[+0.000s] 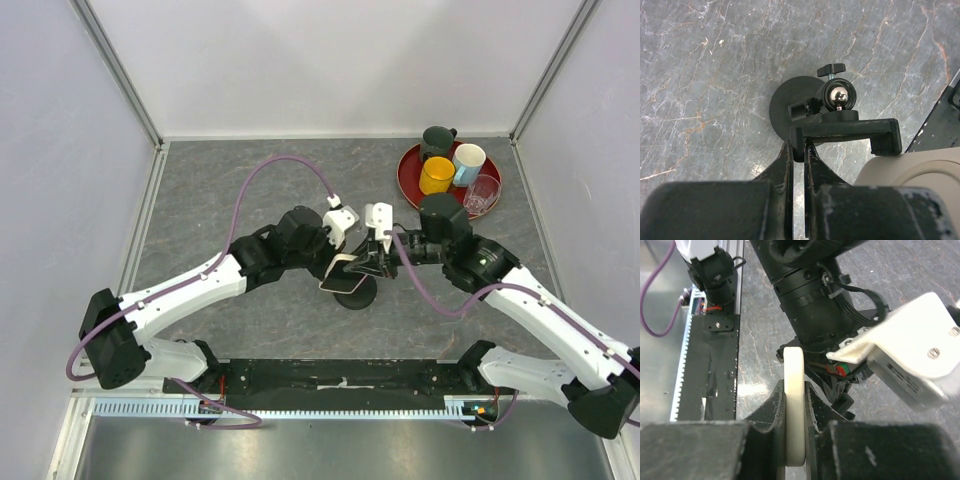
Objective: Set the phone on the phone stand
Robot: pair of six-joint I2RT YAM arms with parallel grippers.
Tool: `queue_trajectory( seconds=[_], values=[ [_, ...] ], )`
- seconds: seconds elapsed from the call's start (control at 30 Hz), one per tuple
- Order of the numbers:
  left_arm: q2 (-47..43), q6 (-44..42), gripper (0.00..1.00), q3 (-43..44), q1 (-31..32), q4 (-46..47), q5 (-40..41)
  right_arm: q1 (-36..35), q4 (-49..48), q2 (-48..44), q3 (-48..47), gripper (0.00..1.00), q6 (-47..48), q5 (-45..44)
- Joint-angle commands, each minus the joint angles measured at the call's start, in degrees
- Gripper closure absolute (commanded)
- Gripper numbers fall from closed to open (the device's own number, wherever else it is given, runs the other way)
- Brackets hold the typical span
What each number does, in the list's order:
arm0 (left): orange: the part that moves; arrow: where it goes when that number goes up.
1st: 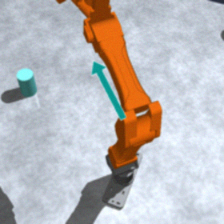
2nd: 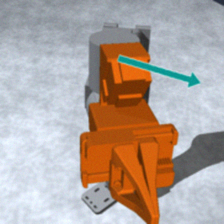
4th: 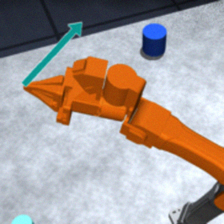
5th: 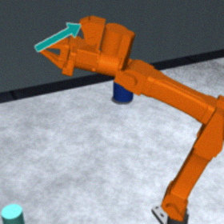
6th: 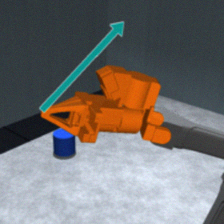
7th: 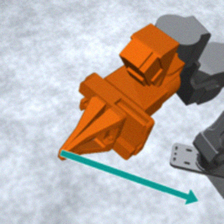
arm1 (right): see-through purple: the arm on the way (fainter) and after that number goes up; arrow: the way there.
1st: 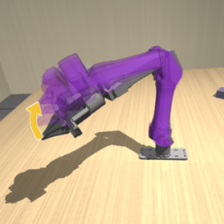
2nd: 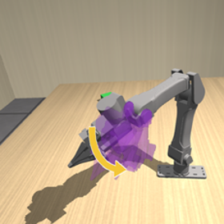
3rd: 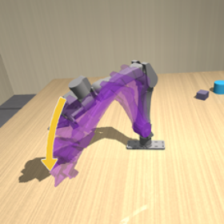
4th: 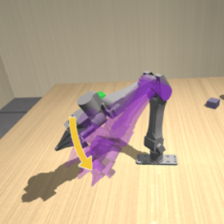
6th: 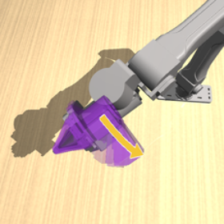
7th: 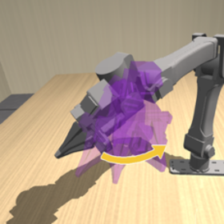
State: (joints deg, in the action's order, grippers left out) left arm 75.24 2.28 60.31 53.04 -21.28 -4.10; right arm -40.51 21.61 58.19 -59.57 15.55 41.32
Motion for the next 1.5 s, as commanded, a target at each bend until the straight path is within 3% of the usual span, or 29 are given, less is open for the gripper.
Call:
queue_trajectory(
  seconds=[0.0,0.67,0.9,1.03,1.2,1.3,1.43,1.47],
  values=[
    [-2.0,-4.0,0.98,1.9,0.0,4.1,-6.3,-3.8,-2.0,3.4,-5.6,1.0,11.2,-0.3],
    [-0.8,-10.2,0.98,4.5,-3.8,0.4,-25.2,-5.4,3.3,15.0,-11.3,1.0,24.1,0.1],
    [-2.0,-12.8,0.98,5.5,-5.3,-1.7,-27.2,-4.8,4.9,17.5,-10.7,1.0,25.7,-0.1],
    [-2.6,-12.0,0.98,5.1,-5.8,-1.7,-23.1,-4.2,5.0,16.8,-10.0,1.0,19.1,-0.4],
    [-4.7,-7.7,0.98,2.8,-5.8,2.3,-17.0,-3.6,4.8,14.2,-4.4,1.0,4.4,-11.7],
    [-6.5,-2.8,0.98,1.4,-5.8,5.6,-6.5,-3.7,4.9,11.4,-0.9,1.0,-2.3,-18.0],
    [-10.7,8.6,0.98,-2.1,-5.7,9.1,13.8,-4.0,6.2,7.6,1.7,1.0,-11.6,-29.3],
    [-11.3,9.9,0.98,-3.4,-5.6,9.4,16.5,-4.6,7.7,6.3,1.9,1.0,-12.8,-36.1]
  ],
)
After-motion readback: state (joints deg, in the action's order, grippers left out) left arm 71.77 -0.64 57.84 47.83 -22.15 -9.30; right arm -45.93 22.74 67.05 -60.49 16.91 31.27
